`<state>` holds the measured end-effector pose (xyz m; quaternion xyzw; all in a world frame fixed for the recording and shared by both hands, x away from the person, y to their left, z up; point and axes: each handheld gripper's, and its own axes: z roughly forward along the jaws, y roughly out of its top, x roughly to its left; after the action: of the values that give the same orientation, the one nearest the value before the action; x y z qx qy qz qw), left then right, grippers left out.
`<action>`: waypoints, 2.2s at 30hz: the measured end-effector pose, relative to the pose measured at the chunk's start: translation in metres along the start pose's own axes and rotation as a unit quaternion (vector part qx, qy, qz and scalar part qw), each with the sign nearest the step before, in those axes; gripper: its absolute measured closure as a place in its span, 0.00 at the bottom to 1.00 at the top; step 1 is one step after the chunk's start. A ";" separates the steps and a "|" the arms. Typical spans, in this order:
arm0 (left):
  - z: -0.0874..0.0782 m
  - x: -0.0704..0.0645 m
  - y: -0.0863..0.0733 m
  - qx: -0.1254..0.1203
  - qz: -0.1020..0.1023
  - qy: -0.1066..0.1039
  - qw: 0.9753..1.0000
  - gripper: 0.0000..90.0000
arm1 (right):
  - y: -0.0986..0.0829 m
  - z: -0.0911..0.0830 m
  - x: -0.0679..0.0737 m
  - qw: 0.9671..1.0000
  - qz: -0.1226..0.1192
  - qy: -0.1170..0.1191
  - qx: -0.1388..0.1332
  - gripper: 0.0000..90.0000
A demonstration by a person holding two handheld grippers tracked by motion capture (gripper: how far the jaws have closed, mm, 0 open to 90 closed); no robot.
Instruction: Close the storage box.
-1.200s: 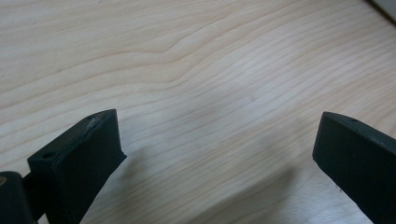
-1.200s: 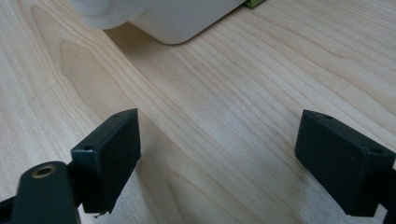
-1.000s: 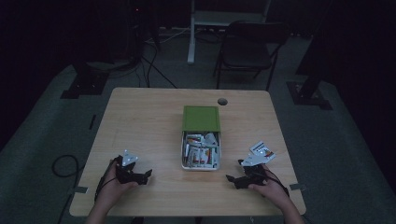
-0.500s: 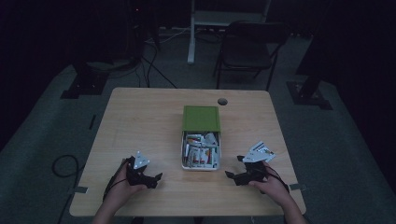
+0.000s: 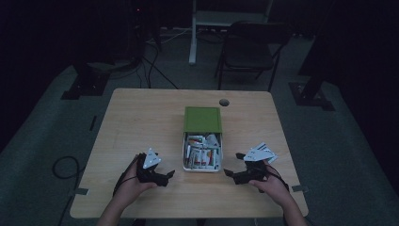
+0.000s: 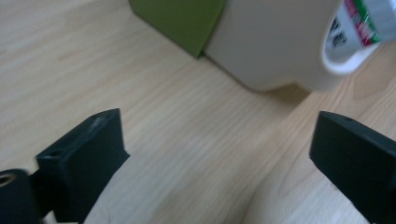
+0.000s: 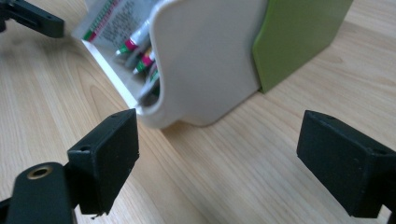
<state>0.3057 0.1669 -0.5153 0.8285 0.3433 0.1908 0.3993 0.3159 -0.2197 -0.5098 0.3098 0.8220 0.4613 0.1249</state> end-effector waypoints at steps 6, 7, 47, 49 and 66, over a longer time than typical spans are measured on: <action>0.002 -0.002 0.011 -0.020 0.009 -0.008 1.000 0.05 | 0.009 0.002 0.002 1.000 -0.004 0.006 -0.011 0.14; 0.002 -0.002 0.013 -0.023 0.007 -0.010 1.000 0.05 | 0.010 0.002 0.002 1.000 -0.003 0.007 -0.013 0.14; 0.027 0.005 0.040 -0.050 -0.003 -0.014 0.999 0.03 | 0.023 0.021 -0.010 0.999 0.011 -0.008 -0.037 0.13; 0.028 0.005 0.041 -0.050 -0.004 -0.014 0.999 0.03 | 0.024 0.022 -0.011 0.999 0.013 -0.014 -0.035 0.13; 0.036 0.011 0.047 -0.055 -0.011 -0.008 0.998 0.03 | 0.029 0.025 -0.020 0.999 0.022 -0.031 -0.038 0.13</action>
<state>0.3536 0.1348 -0.4996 0.8030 0.3378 0.1983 0.4492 0.3556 -0.2037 -0.5006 0.3364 0.7928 0.4850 0.1517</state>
